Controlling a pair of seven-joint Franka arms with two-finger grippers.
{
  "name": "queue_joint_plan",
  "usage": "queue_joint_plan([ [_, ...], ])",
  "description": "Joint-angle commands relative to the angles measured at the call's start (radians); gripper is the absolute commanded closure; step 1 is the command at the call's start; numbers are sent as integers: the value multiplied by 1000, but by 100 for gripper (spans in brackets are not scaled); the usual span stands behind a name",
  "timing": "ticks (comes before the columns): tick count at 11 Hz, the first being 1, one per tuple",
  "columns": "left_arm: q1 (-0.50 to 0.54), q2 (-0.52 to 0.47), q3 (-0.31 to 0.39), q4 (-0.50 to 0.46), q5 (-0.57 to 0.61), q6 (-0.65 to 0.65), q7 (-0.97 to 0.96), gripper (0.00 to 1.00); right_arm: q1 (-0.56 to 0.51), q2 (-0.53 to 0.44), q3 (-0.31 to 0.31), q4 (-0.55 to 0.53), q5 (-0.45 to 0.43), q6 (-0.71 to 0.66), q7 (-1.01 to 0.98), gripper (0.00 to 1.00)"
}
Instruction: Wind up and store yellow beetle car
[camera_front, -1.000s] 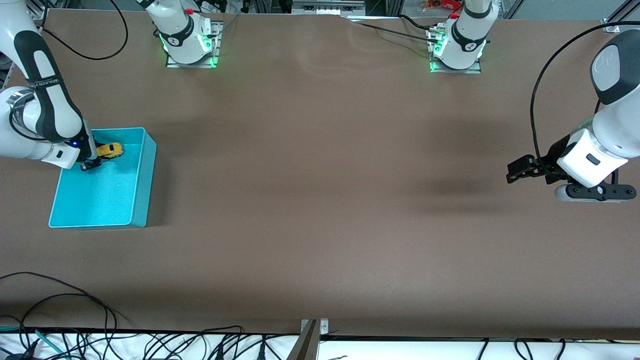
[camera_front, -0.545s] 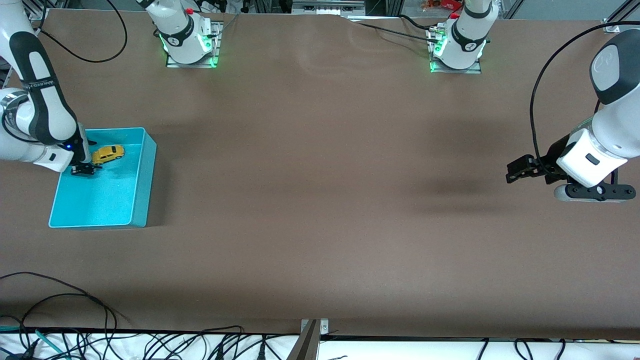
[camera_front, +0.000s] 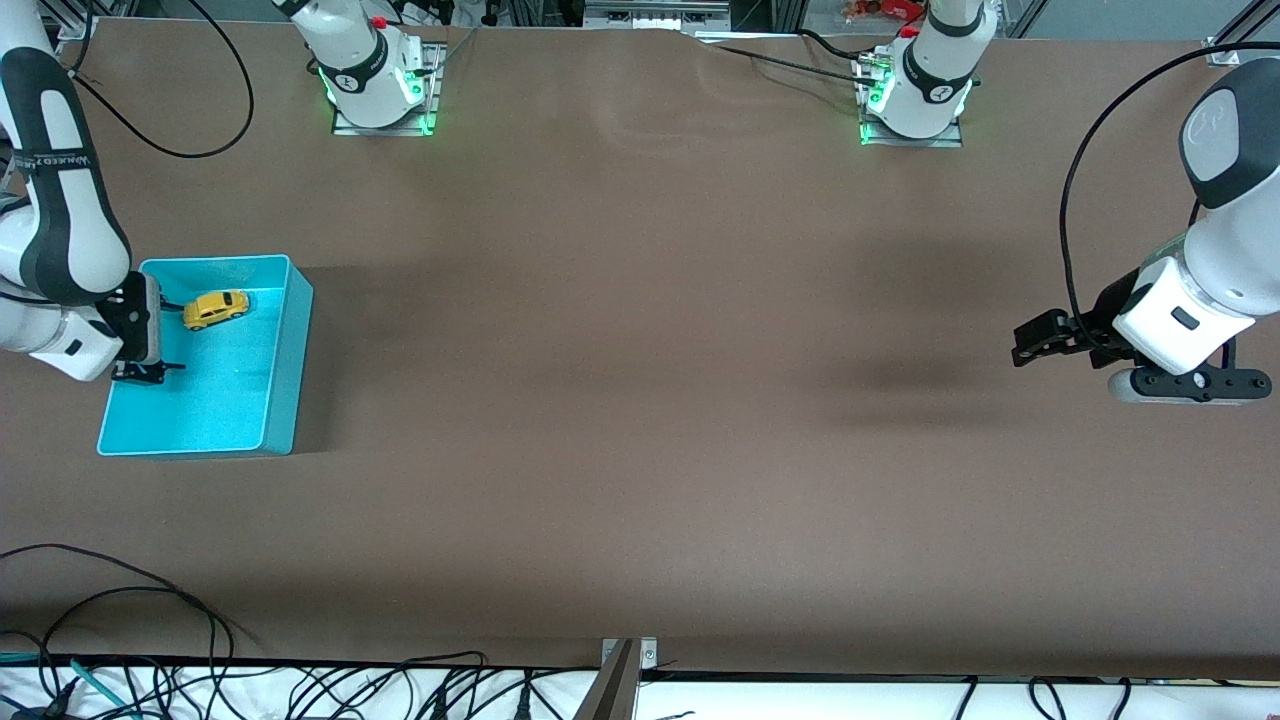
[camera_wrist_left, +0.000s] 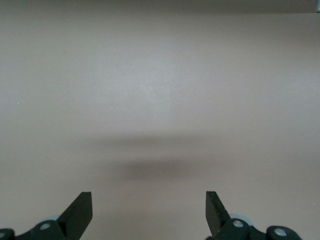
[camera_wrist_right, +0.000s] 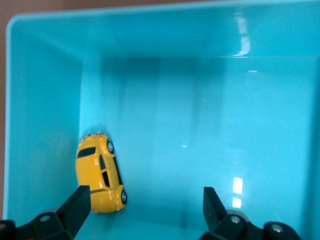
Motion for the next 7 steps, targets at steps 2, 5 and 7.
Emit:
queue_joint_plan([
  [2,-7,5,11,22,-30,-16,16,0,56,-143,52,-6,11,-84,480,0],
  [5,-7,5,11,23,-35,-16,15,0,183,-272,53,-43,15,-92,882,0],
  [7,-7,3,11,23,-34,-16,16,0,254,-344,53,-51,122,-146,1145,0],
])
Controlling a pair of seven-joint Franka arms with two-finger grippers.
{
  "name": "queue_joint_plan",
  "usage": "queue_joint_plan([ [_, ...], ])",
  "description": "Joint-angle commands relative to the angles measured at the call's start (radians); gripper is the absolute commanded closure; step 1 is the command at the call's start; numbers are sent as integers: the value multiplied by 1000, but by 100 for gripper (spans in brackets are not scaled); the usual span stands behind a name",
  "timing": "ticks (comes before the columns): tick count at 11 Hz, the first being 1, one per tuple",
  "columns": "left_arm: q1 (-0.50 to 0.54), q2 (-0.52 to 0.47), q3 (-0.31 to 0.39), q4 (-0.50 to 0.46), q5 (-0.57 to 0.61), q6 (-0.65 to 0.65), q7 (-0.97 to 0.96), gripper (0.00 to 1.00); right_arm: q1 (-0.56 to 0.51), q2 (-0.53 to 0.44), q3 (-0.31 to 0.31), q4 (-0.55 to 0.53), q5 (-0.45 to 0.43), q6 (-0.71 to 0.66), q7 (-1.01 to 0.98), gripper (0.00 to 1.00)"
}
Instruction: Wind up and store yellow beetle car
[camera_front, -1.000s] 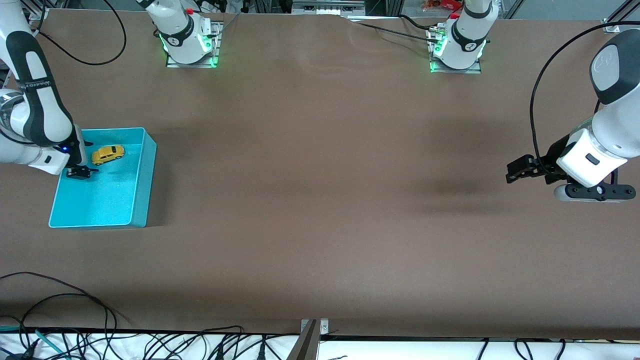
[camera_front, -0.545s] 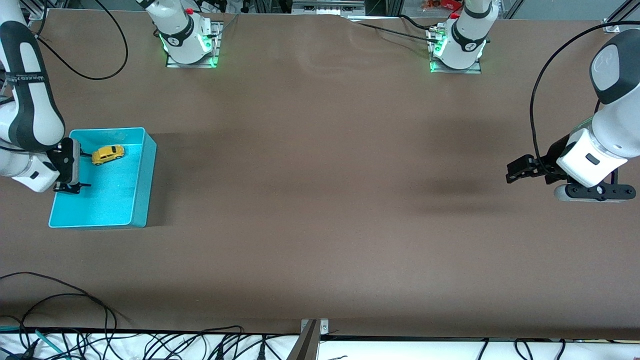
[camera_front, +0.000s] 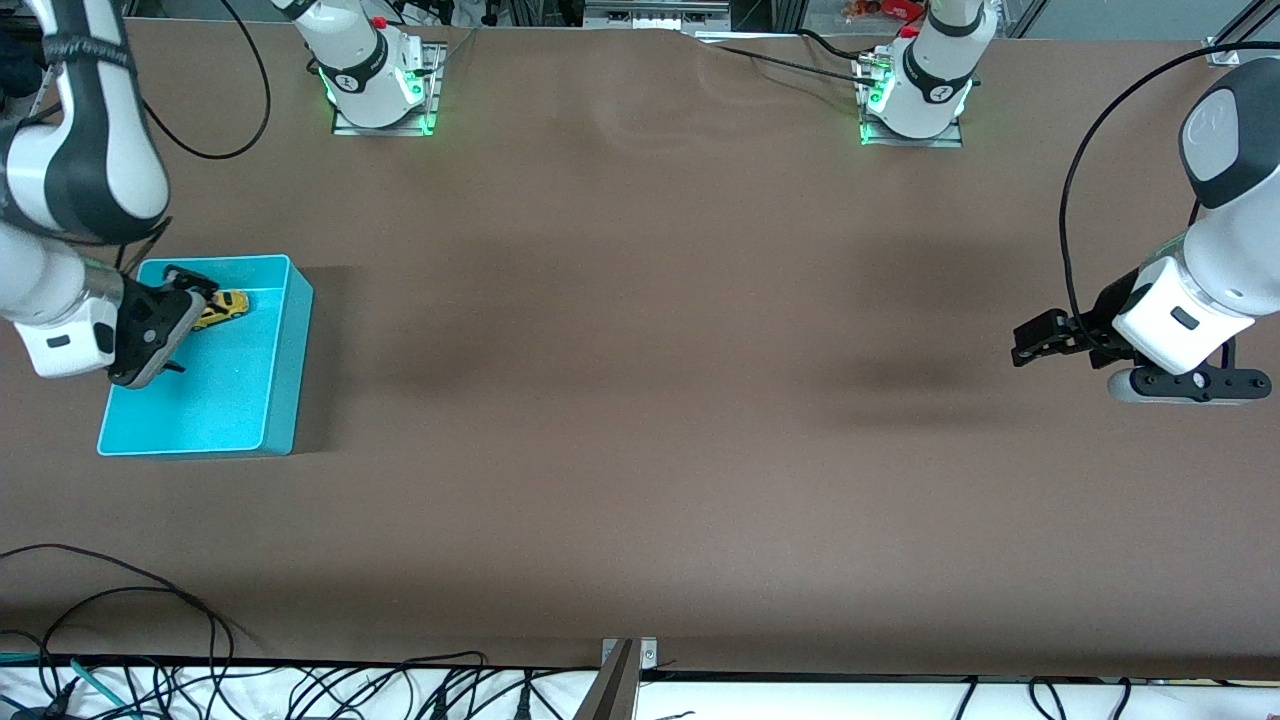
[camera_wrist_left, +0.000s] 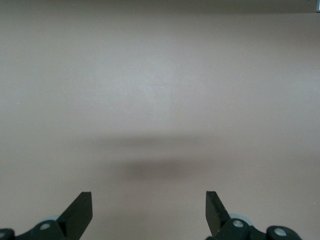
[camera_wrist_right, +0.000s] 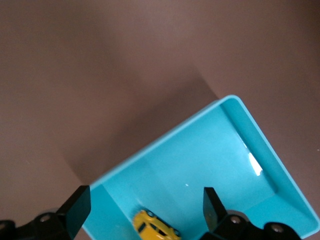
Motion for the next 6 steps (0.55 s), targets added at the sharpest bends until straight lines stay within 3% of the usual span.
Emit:
queue_joint_plan([
  [1,-6,3,10,23,-34,-16,16,0,98,-135,-7,-49,117,-50,372,0],
  [4,-6,5,10,24,-32,-16,16,0,181,-198,-6,-45,117,-67,755,0],
  [6,-6,5,10,24,-30,-16,16,0,203,-206,-1,1,113,-120,906,0],
])
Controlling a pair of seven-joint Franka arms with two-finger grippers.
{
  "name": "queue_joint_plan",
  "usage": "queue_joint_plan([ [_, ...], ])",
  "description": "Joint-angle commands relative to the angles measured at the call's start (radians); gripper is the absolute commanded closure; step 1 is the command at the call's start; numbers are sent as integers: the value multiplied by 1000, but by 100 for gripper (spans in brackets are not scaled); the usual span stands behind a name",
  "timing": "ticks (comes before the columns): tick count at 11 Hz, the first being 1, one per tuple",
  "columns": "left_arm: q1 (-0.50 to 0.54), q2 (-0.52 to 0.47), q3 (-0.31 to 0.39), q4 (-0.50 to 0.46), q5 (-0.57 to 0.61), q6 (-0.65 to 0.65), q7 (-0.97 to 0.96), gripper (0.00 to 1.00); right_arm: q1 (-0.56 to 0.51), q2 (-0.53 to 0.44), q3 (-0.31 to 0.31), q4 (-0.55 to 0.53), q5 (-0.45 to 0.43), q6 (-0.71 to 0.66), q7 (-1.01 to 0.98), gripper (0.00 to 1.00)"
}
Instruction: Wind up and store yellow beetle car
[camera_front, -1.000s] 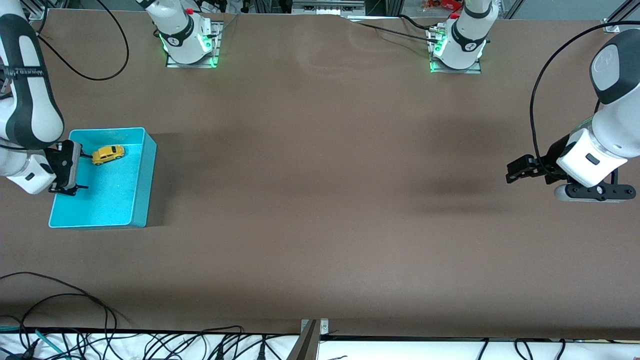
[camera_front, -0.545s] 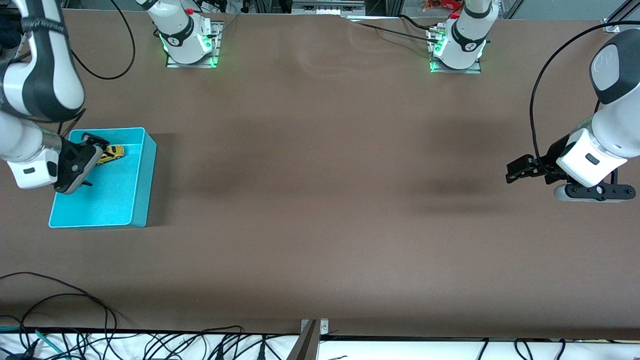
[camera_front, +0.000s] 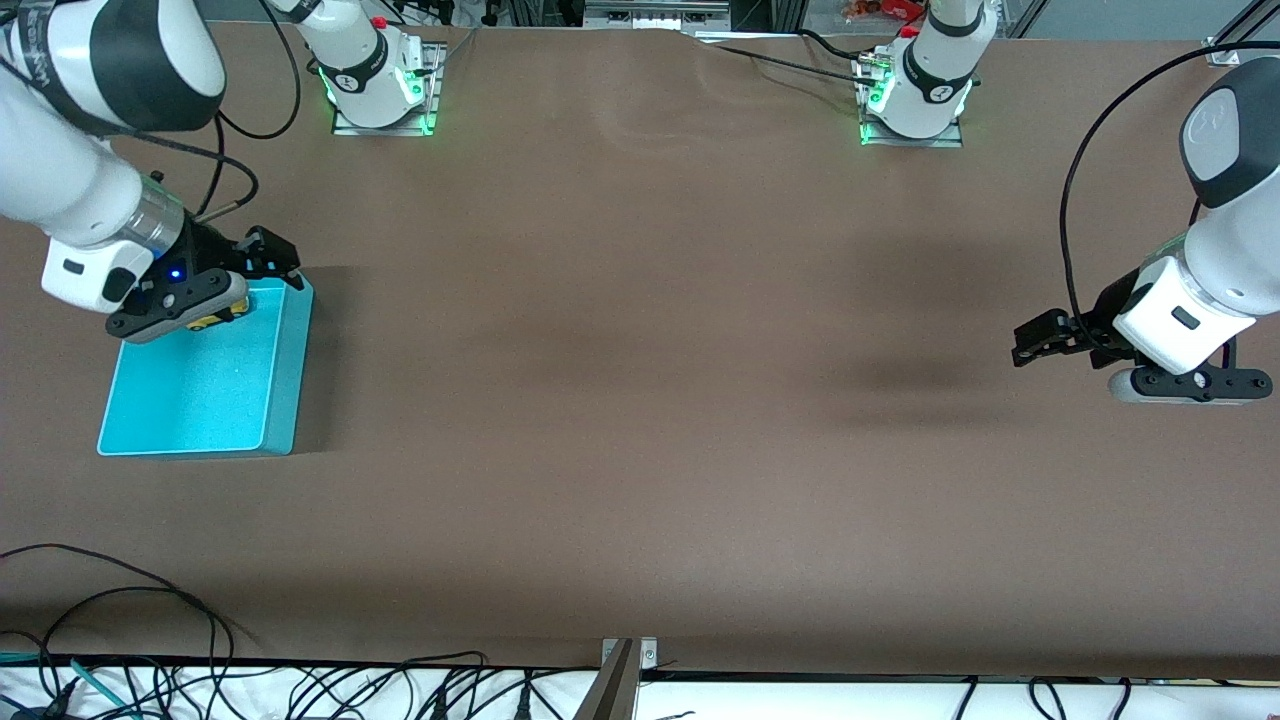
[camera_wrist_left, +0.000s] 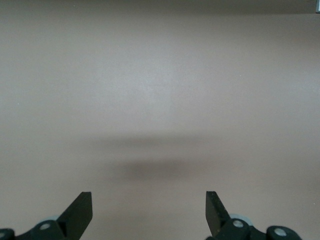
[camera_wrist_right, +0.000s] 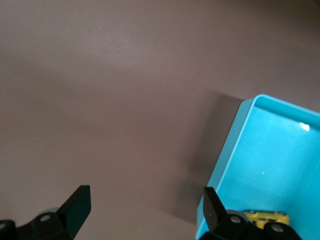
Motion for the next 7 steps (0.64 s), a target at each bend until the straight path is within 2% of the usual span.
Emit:
queue_joint_plan([
  [1,-6,3,10,23,-27,-16,18,0,21,-30,-6,55,3,-76,191,0],
  [4,-6,2,5,23,-23,-29,18,0,27,-18,-11,144,-92,-70,193,0],
  [7,-6,2,3,55,-3,-80,19,0,27,-15,-5,169,-89,-145,264,0],
])
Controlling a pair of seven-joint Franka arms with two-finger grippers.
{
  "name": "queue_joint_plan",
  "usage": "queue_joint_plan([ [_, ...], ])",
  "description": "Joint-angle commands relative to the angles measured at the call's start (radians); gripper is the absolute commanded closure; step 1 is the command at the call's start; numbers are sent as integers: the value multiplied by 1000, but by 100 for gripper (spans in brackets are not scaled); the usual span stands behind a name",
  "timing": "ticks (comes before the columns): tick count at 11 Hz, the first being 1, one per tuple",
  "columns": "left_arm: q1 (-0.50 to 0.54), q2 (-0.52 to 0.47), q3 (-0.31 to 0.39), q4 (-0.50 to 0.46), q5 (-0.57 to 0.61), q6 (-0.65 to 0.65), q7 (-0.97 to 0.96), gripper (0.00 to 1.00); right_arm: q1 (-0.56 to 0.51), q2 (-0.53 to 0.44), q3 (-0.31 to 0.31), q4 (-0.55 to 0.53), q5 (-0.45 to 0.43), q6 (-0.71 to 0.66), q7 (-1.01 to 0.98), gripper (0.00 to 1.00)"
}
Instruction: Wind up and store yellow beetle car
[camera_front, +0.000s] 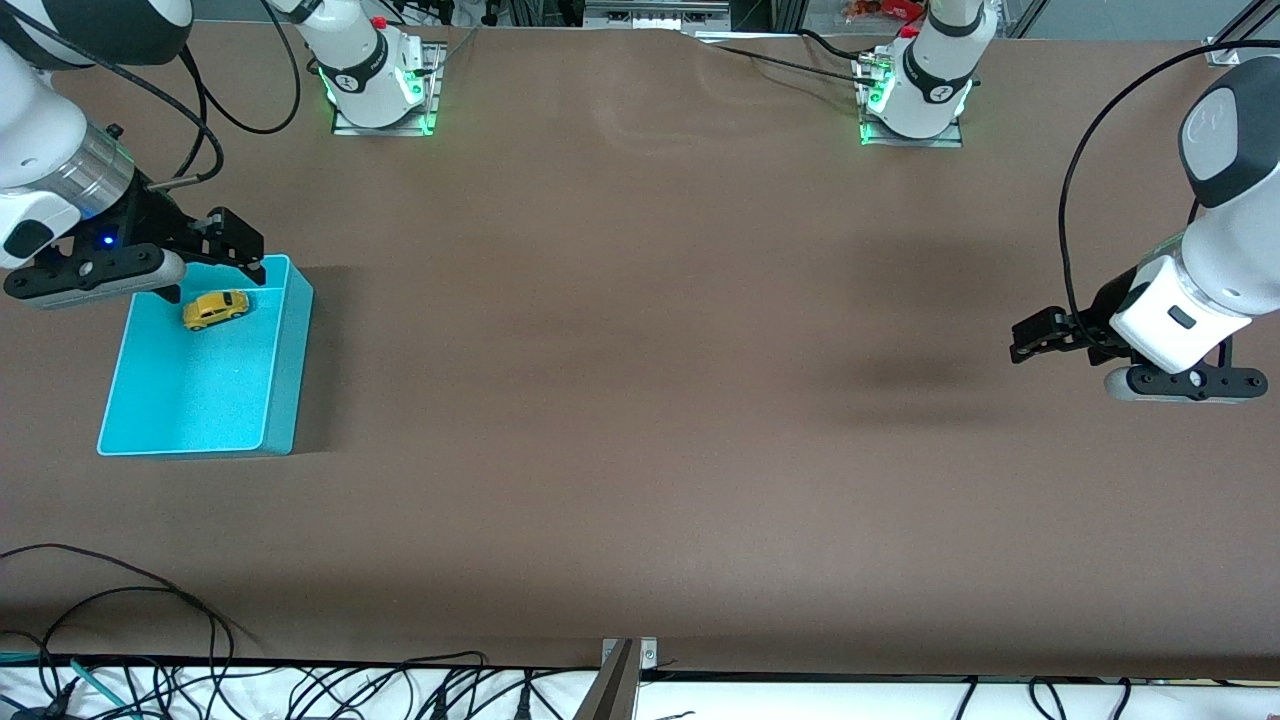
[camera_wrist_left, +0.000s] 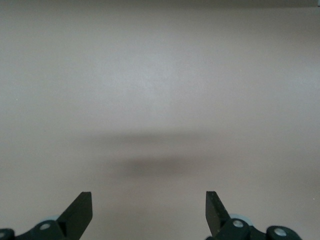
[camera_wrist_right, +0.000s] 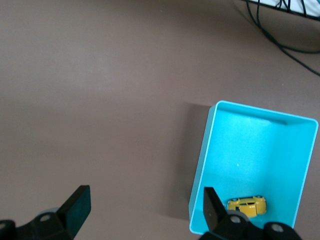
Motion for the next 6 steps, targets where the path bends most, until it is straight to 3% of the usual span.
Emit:
queue_joint_plan([
  [1,-12,2,6,56,35,-62,19,0,49,4,2,34,-17,-78,143,0],
  [4,-21,2,9,63,60,-62,21,0,43,2,5,13,-20,-59,142,0],
  [6,-21,3,11,65,60,-62,23,0,40,-85,5,-102,-20,-20,142,0],
])
